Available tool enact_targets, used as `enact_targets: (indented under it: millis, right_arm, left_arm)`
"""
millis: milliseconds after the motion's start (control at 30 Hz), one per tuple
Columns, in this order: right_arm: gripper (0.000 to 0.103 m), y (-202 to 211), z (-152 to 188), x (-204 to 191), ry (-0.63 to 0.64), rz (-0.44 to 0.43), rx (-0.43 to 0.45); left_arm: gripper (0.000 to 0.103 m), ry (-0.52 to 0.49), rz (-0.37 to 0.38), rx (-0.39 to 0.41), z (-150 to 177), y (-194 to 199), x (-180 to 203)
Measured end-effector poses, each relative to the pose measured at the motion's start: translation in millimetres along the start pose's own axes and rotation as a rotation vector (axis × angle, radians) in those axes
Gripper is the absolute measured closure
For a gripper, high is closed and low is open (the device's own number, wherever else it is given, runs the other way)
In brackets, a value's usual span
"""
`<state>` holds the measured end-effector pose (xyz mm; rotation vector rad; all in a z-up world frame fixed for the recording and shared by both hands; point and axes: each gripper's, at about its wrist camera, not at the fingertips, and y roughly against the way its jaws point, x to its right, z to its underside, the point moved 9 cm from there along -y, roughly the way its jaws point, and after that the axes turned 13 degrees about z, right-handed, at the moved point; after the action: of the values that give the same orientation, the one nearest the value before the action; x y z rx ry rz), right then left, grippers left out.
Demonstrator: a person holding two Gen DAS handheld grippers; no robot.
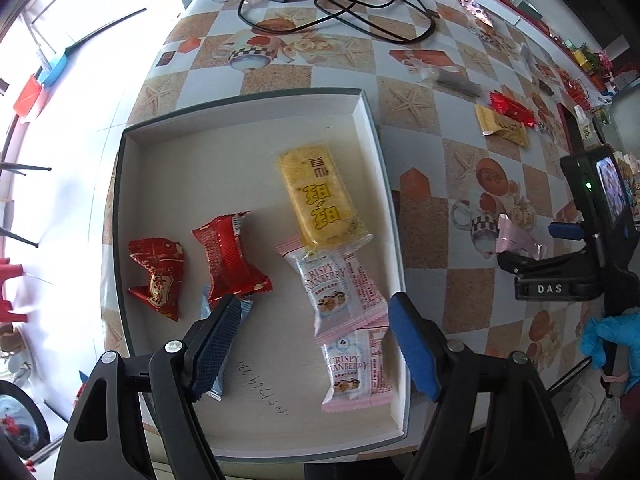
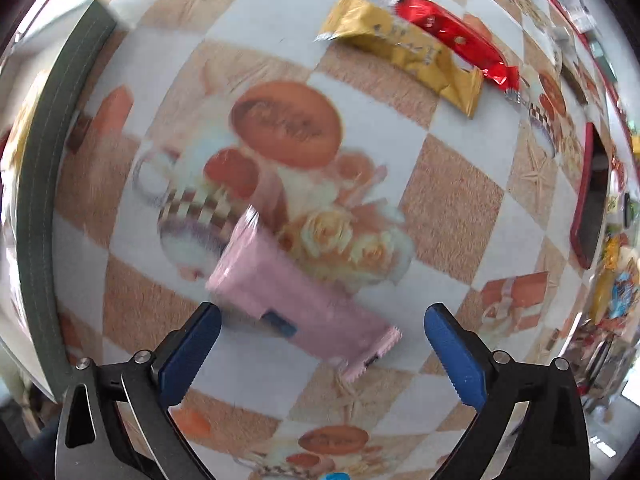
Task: Organize snacks
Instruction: 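Move the left tool to a clear-wrapped bar while the right tool reaches a pink bar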
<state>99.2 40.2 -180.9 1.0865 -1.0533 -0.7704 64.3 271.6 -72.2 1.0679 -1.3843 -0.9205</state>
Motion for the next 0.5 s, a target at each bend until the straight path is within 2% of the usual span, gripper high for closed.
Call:
enact_targets:
  millis: [200, 333, 400, 500]
  right_arm:
    - [0.001, -21.7, 2.0, 55.9, -0.249, -0.080, -0.059]
    - [0.001, -43.4, 27.0, 100.6, -0.409, -0.135, -0.123]
    - [0.001, -50.0, 38.7, 112.9, -0.440, -0.146, -0.138]
    - [0.001, -55.0, 45.1, 121.8, -0.415, -0.141, -0.117]
  left_arm:
    - [0.024, -0.083, -0.008, -0.007, -17.4, -1.5, 32.9]
    - [0.024, -0.162, -0.017, -0.016, -35.8, -8.7, 60.6]
    - [0.024, -0.196, -0.014, -0.023, -47.7, -14.0, 74.3]
    - [0.023, -0.271, -0.033, -0.035, -75.6, -27.6, 98.2]
